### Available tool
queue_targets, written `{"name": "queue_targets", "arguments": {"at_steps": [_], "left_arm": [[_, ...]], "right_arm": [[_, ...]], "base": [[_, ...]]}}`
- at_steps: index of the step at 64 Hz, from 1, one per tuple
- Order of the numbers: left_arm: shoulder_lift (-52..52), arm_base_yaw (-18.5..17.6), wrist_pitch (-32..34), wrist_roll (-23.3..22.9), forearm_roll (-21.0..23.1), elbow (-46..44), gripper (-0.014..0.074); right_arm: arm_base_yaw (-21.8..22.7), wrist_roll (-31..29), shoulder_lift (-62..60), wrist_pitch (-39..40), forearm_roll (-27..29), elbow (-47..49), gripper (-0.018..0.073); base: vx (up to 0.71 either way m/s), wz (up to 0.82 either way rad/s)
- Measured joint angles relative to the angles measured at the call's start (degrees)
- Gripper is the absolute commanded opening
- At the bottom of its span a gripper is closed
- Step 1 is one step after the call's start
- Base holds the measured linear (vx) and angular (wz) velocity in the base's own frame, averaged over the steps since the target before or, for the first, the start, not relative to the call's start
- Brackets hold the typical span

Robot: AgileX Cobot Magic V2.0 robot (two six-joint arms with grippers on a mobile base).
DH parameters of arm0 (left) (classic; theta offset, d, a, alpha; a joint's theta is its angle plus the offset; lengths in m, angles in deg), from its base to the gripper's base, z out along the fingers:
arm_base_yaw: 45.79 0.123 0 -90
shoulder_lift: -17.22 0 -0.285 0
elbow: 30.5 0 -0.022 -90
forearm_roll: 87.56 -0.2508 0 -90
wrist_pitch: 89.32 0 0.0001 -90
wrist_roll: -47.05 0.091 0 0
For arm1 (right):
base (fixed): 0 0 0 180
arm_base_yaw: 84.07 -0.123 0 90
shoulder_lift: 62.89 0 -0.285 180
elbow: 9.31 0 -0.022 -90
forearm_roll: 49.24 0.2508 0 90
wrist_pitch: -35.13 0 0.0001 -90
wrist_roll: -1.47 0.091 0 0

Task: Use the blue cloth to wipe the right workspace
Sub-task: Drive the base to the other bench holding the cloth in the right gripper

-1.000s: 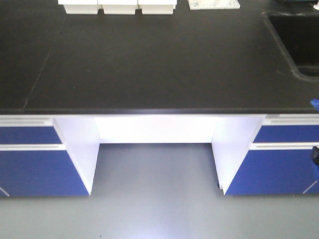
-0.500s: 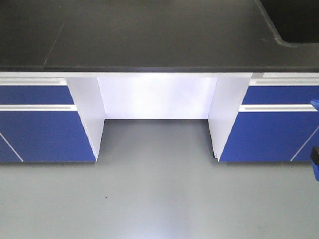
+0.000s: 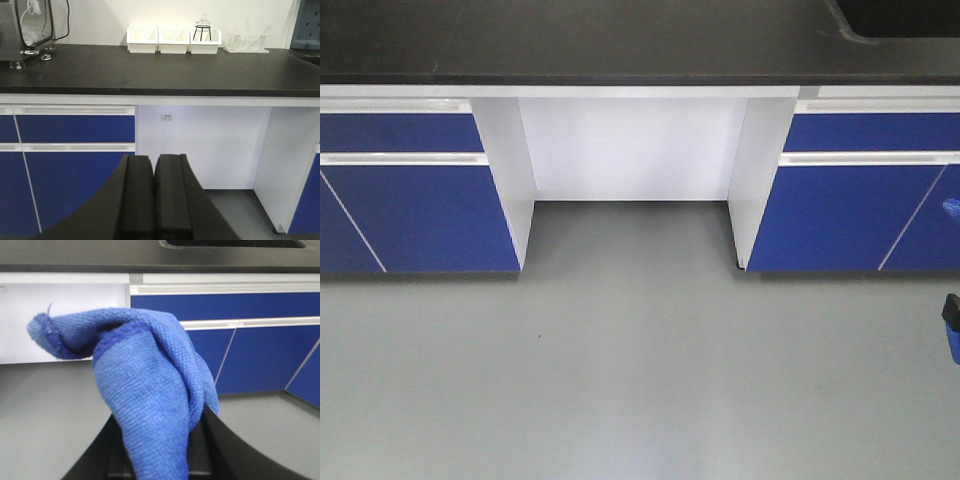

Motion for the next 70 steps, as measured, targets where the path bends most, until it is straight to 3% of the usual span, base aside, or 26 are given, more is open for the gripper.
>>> {"name": "queue_targets", "arguments": {"at_steps": [34,70], "left_arm": [[0.0,0.0,0.0,0.0,0.0,0.0,-0.0006],[0.0,0.0,0.0,0.0,0.0,0.0,-0.0006]], "right_arm": [[0.0,0.0,0.0,-0.1,0.0,0.0,-0.0008],[0.0,0.0,0.0,-3.9,0.0,0.0,-0.0008]], "base": [[-0.29,-0.15],[-0.17,-0.69]]}}
